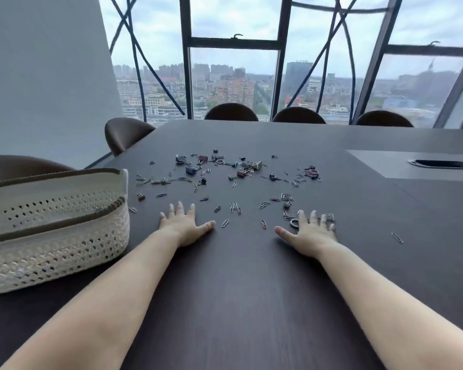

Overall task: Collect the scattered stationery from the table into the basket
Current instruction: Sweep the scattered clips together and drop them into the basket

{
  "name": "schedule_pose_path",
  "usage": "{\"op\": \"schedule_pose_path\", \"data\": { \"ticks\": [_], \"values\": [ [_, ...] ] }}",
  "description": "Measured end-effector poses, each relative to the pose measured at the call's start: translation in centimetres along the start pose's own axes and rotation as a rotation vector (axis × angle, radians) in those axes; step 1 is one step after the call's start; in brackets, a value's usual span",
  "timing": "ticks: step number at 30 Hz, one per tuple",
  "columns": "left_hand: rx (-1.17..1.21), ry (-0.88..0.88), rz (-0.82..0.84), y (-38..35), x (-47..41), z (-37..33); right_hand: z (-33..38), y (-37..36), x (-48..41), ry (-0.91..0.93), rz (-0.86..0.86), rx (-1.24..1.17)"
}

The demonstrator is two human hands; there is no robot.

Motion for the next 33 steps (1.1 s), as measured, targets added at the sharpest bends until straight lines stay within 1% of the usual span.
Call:
{"op": "schedule_pose_path", "data": {
  "ticks": [2, 5, 6, 7, 8, 9, 10, 12, 13, 14, 19, 22, 24, 28, 29, 30, 31, 33],
  "values": [
    [-0.015, -0.113, -0.016, -0.1, -0.7, -1.5, 2.0, -0.1, -1.0, 0.095, -0.007, 0.007],
    [0.012, -0.314, -0.026, -0.3, -1.0, -3.2, 5.3, -0.4, -1.6, 0.291, 0.004, -0.009],
    [0.028, -0.353, -0.035, -0.2, -1.1, -3.4, 6.1, -0.4, -1.7, 0.359, 0.008, -0.053],
    [0.032, -0.354, -0.065, 0.0, -1.2, -3.2, 6.6, -0.3, -1.8, 0.413, 0.007, -0.111],
    [0.011, -0.305, -0.115, 0.3, -1.3, -2.7, 6.9, -0.2, -1.8, 0.448, -0.002, -0.163],
    [-0.030, -0.197, -0.174, 0.6, -1.6, -1.8, 7.1, -0.2, -1.8, 0.466, -0.014, -0.185],
    [-0.063, -0.048, -0.218, 1.0, -1.7, -0.6, 7.2, -0.2, -1.8, 0.466, -0.024, -0.165],
    [-0.027, 0.240, -0.234, 1.7, -1.7, 2.1, 7.8, -0.6, -1.9, 0.440, -0.028, -0.054],
    [0.029, 0.328, -0.221, 1.9, -1.7, 3.2, 8.4, -0.7, -1.9, 0.427, -0.025, -0.011],
    [0.076, 0.376, -0.207, 1.9, -1.8, 3.8, 9.0, -0.9, -2.0, 0.419, -0.017, 0.008],
    [0.194, 0.473, -0.191, 2.1, -2.9, 4.9, 12.1, -1.2, -3.5, 0.407, 0.023, 0.032],
    [0.161, 0.501, -0.150, 2.1, -3.6, 5.3, 13.1, -1.2, -4.6, 0.402, 0.023, 0.043],
    [0.114, 0.416, -0.152, 2.1, -4.2, 5.1, 13.3, -1.2, -5.1, 0.405, 0.019, 0.048],
    [0.155, 0.130, -0.189, 1.9, -4.6, 4.2, 13.2, -1.2, -5.2, 0.425, -0.003, 0.012],
    [0.164, 0.078, -0.207, 1.9, -4.5, 4.0, 13.2, -1.2, -5.2, 0.433, -0.016, -0.006],
    [0.152, 0.062, -0.236, 1.9, -4.3, 3.9, 13.1, -1.1, -5.1, 0.442, -0.031, -0.024],
    [0.123, 0.099, -0.267, 2.0, -4.2, 4.0, 13.1, -1.1, -5.1, 0.449, -0.047, -0.040],
    [0.110, 0.309, -0.278, 2.2, -3.9, 4.8, 13.0, -1.1, -5.0, 0.460, -0.070, -0.060]
  ]
}}
Point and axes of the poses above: each hand's wrist, its own x-axis away from the middle knuckle, its own y-axis out of the back of the hand, z = x × y, the point moved 4 cm from there along -x, towards the middle knuckle, and after that the axes turned 7 degrees about z, right-handed, at the moved point
